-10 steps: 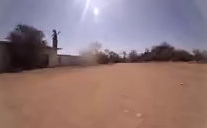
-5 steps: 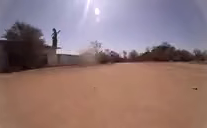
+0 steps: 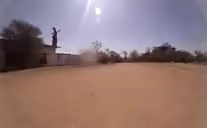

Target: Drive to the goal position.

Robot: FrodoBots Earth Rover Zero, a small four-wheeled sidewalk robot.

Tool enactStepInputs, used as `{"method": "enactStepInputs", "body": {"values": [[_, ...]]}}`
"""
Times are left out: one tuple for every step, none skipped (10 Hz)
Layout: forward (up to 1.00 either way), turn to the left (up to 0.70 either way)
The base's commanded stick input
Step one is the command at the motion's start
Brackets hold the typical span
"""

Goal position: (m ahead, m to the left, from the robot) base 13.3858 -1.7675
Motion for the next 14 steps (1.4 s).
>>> {"method": "enactStepInputs", "body": {"values": [[1.0,0.0],[1.0,0.0],[1.0,0.0],[1.0,0.0],[1.0,0.0],[1.0,0.0],[1.0,0.0],[1.0,0.0],[1.0,0.0],[1.0,0.0],[1.0,0.0],[1.0,0.0],[1.0,0.0],[1.0,0.0]]}}
